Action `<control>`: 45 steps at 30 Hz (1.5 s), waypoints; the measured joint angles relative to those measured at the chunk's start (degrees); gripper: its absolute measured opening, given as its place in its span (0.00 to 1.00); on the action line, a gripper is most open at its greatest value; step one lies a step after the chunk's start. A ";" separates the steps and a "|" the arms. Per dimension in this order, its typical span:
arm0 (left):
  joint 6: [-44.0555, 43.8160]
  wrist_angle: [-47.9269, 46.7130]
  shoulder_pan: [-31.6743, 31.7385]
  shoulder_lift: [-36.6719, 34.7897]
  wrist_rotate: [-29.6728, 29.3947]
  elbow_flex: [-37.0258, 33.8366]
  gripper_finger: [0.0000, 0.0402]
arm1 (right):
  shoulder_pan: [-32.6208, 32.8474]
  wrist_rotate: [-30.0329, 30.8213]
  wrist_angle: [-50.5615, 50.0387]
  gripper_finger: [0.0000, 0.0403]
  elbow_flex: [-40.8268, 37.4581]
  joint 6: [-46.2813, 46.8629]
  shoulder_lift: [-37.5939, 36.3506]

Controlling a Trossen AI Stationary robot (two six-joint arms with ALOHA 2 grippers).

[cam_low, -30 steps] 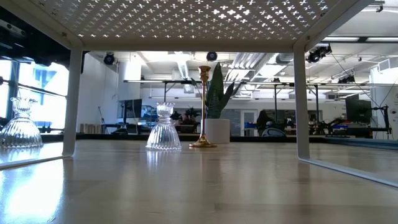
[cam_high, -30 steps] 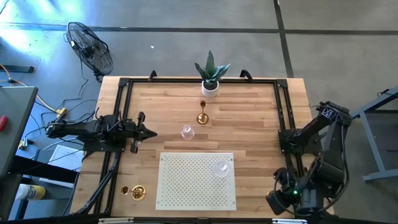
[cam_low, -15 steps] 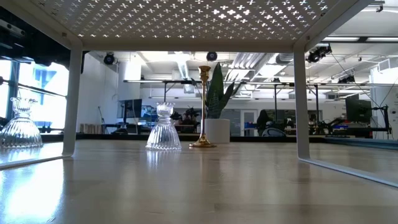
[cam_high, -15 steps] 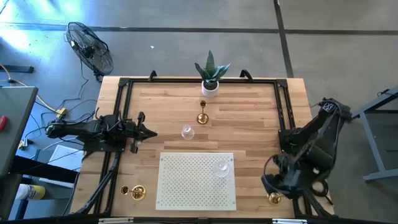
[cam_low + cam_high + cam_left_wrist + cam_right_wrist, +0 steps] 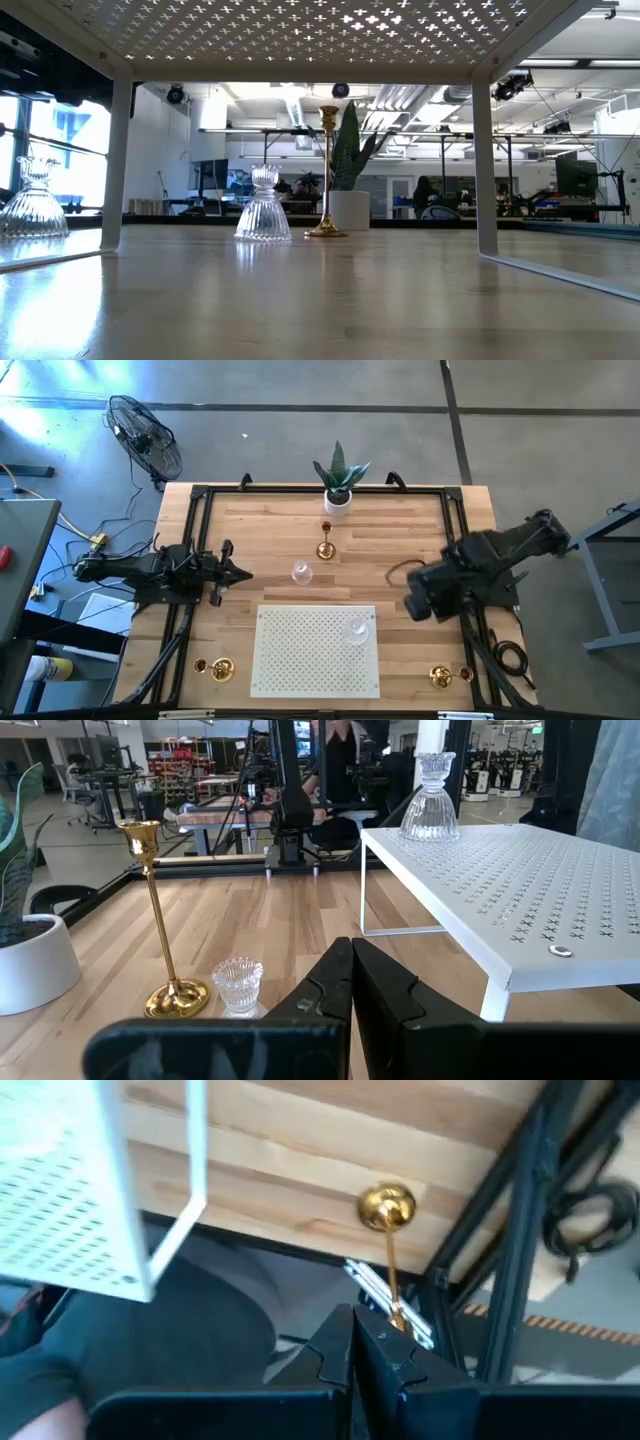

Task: Pick & Place candle stick holders
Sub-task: Put the bottom right gold candle holder on the shelf

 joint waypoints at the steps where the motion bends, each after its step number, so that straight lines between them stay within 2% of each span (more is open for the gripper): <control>1: 0.00 0.00 0.00 -0.02 -0.02 0.01 0.00 | -1.78 -0.75 0.11 0.00 -0.04 -2.04 0.13; 7: -0.01 0.00 0.01 0.00 -0.01 0.00 0.00 | -9.15 -4.62 -0.68 0.00 -0.09 -6.68 0.57; 16: 0.00 0.00 0.01 -0.01 -0.01 0.00 0.00 | -12.18 -6.07 3.11 0.01 -0.09 -6.84 0.57; 20: -0.01 0.00 0.01 -0.01 -0.02 0.01 0.00 | -12.16 -8.17 4.03 0.02 -0.09 -0.06 0.52; 25: -0.01 0.00 0.00 -0.01 -0.01 -0.01 0.00 | -12.14 -14.61 4.06 0.01 -0.09 11.30 0.52; 30: -0.02 0.00 0.01 0.00 -0.02 0.00 0.00 | -12.50 -23.07 5.13 0.01 -0.09 13.64 0.52; 33: -0.01 0.00 0.02 0.00 -0.01 0.00 0.00 | -13.29 -28.50 5.55 0.01 -0.09 11.54 0.52; 38: -0.02 0.00 0.02 0.00 -0.02 -0.01 0.00 | -16.17 -27.48 -0.84 0.00 -0.30 5.43 0.53; 41: -0.02 0.00 0.00 -0.01 -0.02 -0.01 0.00 | -18.20 -27.54 -0.06 0.00 -3.74 0.94 -0.24; 45: -0.02 -0.01 0.00 -0.02 -0.02 0.00 0.00 | -20.69 -35.31 -0.28 0.00 -11.90 -6.77 -1.35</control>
